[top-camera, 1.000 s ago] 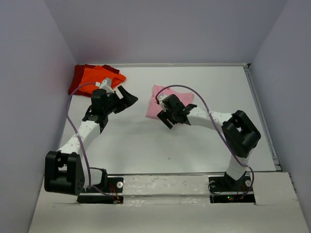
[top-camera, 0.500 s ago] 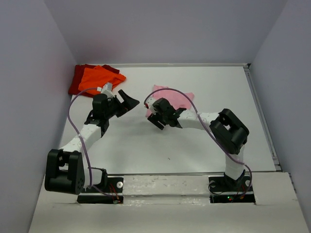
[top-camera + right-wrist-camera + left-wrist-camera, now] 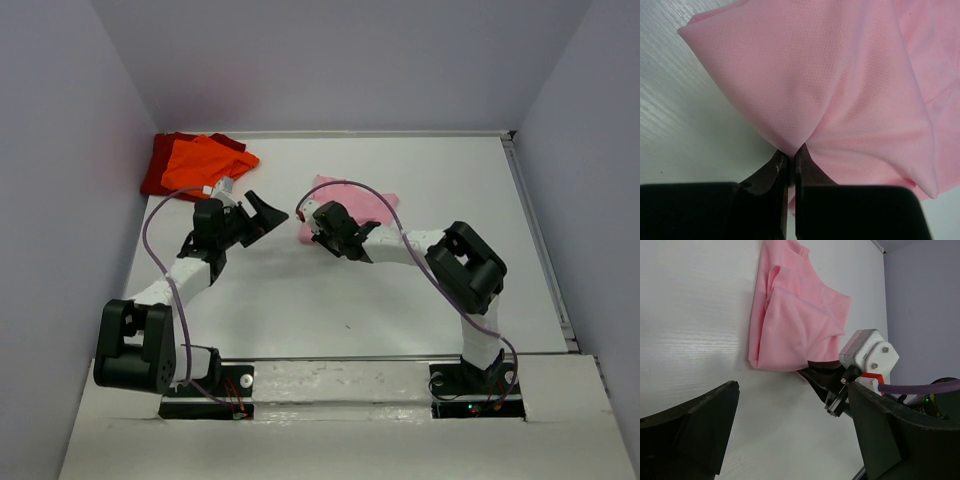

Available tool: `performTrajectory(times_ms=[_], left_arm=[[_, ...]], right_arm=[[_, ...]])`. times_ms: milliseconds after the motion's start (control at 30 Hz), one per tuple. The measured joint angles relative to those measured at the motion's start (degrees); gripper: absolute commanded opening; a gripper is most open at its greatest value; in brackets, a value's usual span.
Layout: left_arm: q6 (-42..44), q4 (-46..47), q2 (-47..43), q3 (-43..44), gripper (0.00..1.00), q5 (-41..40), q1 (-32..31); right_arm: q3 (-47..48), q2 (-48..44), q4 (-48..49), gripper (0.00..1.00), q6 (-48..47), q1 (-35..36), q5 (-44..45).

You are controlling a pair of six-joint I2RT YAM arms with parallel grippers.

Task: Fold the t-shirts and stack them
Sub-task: Put the neatly folded tshirt into the corner of the board with the left arm

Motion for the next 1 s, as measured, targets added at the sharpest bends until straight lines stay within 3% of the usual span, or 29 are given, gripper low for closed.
performTrajectory(times_ms=[133, 300, 667, 1000], left_arm=[[-1.99, 4.46, 2.1, -3.69, 0.99, 0.39, 0.0], [-7.13, 14.49, 11.45, -8.83, 0.99, 2.14, -0.35], [-15.8, 37.97, 29.33, -7.63, 0.99, 6.01, -1.84], [-22.49, 48.57, 34.14, -7.61, 0.99, 6.27, -1.86]], right_arm=[[-0.55, -1.55, -1.11, 0.0, 0.68, -0.37, -1.14], [-0.55, -5.57, -3.17, 0.0, 1.25, -0.76, -3.26], [-0.44, -7.37, -5.14, 0.0, 1.09, -0.83, -3.3], [-0.46, -7.37, -5.22, 0.0, 1.2, -0.83, -3.28]])
